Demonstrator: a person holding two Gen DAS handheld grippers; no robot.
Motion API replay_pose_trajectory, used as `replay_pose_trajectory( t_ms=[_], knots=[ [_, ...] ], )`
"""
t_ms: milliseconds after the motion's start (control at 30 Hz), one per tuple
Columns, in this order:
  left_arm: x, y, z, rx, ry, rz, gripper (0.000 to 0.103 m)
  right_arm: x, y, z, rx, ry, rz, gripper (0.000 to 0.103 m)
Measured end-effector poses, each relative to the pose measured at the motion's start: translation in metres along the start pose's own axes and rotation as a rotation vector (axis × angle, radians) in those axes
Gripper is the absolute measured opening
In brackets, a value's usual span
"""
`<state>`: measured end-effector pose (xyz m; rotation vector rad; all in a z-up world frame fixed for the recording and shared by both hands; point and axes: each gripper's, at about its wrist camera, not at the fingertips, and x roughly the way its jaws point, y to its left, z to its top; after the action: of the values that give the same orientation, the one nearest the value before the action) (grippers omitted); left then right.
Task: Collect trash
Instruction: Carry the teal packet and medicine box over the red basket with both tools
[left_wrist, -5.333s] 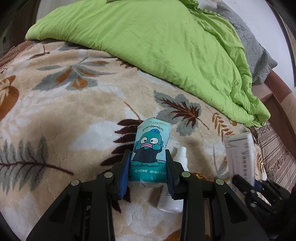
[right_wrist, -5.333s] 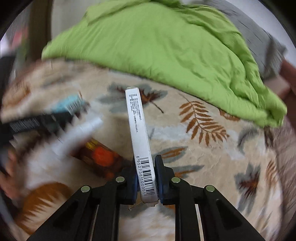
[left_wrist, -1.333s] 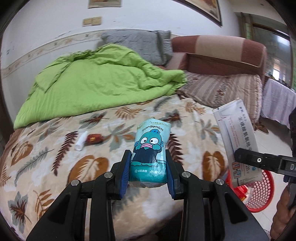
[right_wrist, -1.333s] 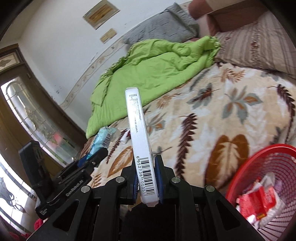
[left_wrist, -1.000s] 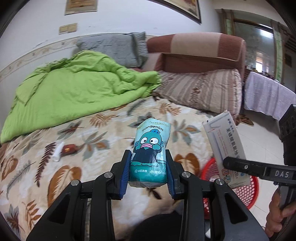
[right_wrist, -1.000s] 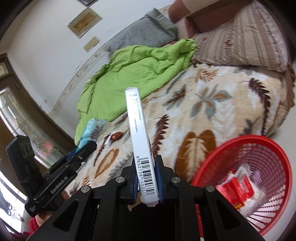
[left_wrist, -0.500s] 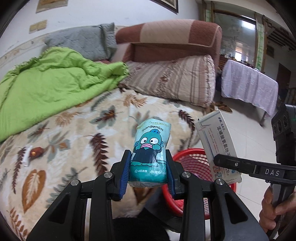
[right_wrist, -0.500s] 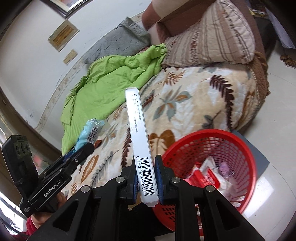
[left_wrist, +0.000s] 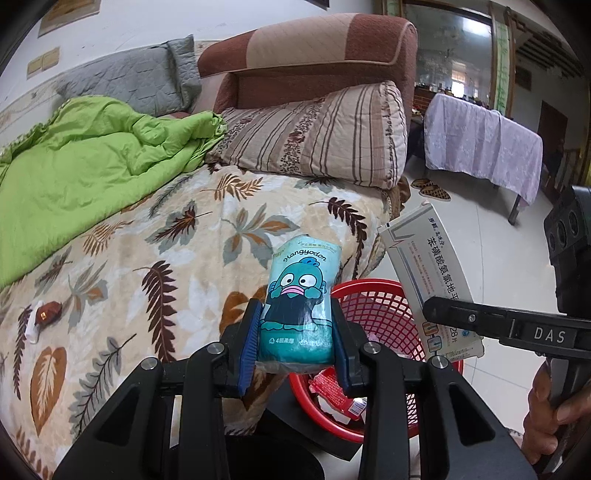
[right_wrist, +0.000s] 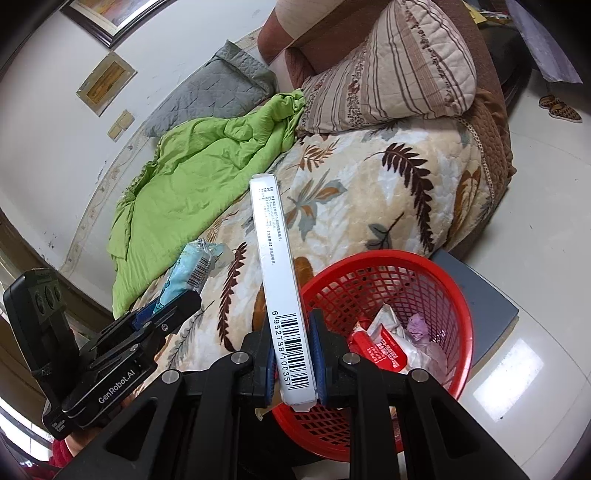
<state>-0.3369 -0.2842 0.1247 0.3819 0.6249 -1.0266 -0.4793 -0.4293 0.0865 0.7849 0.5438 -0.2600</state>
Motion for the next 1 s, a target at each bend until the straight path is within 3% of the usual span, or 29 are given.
replay_pose_trajectory(
  t_ms=[333,1000],
  knots=[
    [0.003,-0.023,0.000,0.072,-0.008,0.006,0.033,-0.006,-0.008,-0.003,0.016,-0.003,-0.012,0.018],
    [0.010,-0.036,0.000,0.087,0.010,-0.029,0.034,-0.013,-0.023,-0.007,0.053,-0.007,-0.030,0.018]
  ],
)
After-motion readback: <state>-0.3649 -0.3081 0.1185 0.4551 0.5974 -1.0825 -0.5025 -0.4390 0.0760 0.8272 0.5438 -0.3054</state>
